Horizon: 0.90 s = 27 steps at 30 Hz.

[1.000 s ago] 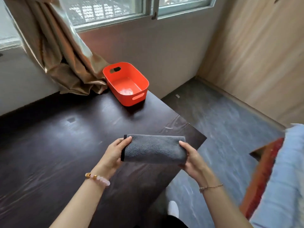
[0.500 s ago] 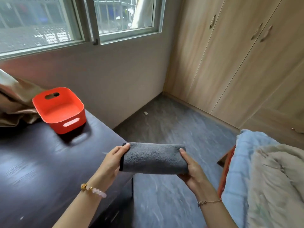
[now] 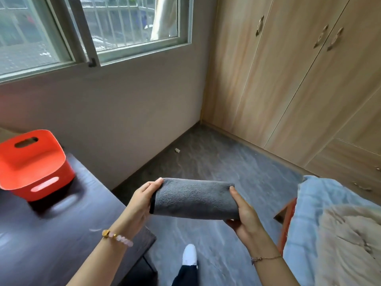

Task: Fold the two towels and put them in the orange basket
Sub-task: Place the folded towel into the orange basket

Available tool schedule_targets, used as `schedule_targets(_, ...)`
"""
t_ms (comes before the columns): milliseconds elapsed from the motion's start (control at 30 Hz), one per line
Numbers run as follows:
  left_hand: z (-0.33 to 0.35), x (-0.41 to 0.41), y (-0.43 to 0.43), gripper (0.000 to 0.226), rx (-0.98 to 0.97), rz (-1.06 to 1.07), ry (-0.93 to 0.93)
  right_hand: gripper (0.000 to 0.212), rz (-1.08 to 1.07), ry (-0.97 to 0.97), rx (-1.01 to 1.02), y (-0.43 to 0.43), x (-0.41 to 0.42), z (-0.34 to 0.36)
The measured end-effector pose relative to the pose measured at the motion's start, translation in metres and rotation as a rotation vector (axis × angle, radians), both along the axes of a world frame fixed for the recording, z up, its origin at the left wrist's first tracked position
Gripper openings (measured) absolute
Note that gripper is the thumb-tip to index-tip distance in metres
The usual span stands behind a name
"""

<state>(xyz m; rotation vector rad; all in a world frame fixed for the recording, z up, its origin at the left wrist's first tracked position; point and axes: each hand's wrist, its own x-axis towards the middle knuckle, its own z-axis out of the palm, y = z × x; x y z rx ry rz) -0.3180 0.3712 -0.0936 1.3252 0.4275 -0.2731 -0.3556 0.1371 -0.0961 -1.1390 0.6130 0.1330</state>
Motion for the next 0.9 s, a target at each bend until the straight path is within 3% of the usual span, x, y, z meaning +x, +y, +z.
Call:
schedule_targets(233,-0.019,0.086,0.012,0.022,-0.097,0.114,-0.049,0.029,0.206,-0.033,-0.072,0.002,0.12,-0.017)
schedule_targets(500,-0.007,0.167,0.061,0.024,-0.109,0.408,-0.049,0.028,0.509,-0.097,-0.107,0.058,0.283,-0.005)
schedule_targets(733,0.009,0.169,0.118,0.022,-0.041,0.679,-0.079,0.014,0.855,-0.105,-0.087,0.151,0.366,0.002)
schedule_targets(900,0.012,0.156,0.149,0.015,0.008,0.991,-0.074,0.019,1.133,-0.168,-0.081,0.243,0.403,0.002)
